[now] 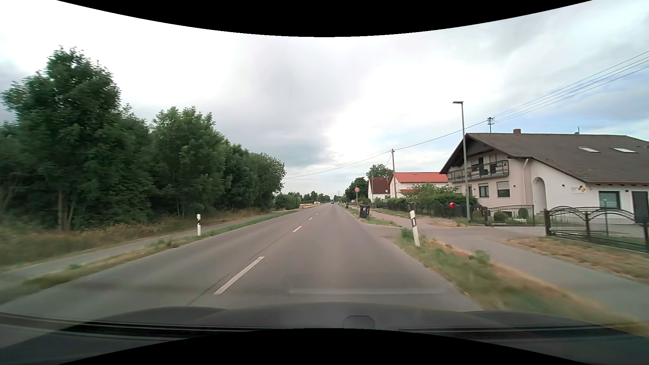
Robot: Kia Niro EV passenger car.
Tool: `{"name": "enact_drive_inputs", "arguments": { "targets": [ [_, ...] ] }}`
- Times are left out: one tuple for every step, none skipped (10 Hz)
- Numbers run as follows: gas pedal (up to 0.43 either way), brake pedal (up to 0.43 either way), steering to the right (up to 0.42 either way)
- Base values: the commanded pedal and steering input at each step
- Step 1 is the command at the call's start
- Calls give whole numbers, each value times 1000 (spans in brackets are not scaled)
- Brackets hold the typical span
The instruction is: Follow the waypoints while adhering to traffic rules and regulations
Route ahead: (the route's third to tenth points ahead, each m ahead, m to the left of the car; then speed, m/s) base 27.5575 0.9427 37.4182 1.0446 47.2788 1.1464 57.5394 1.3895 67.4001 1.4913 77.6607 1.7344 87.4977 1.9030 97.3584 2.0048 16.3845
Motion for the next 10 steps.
{"name": "enact_drive_inputs", "arguments": {
  "targets": [
    [197, 0, -4],
    [197, 0, -5],
    [197, 0, -5],
    [197, 0, -5],
    [197, 0, -4],
    [197, 0, -4],
    [197, 0, -4],
    [197, 0, -4],
    [197, 0, -4],
    [197, 0, -3]
  ]
}}
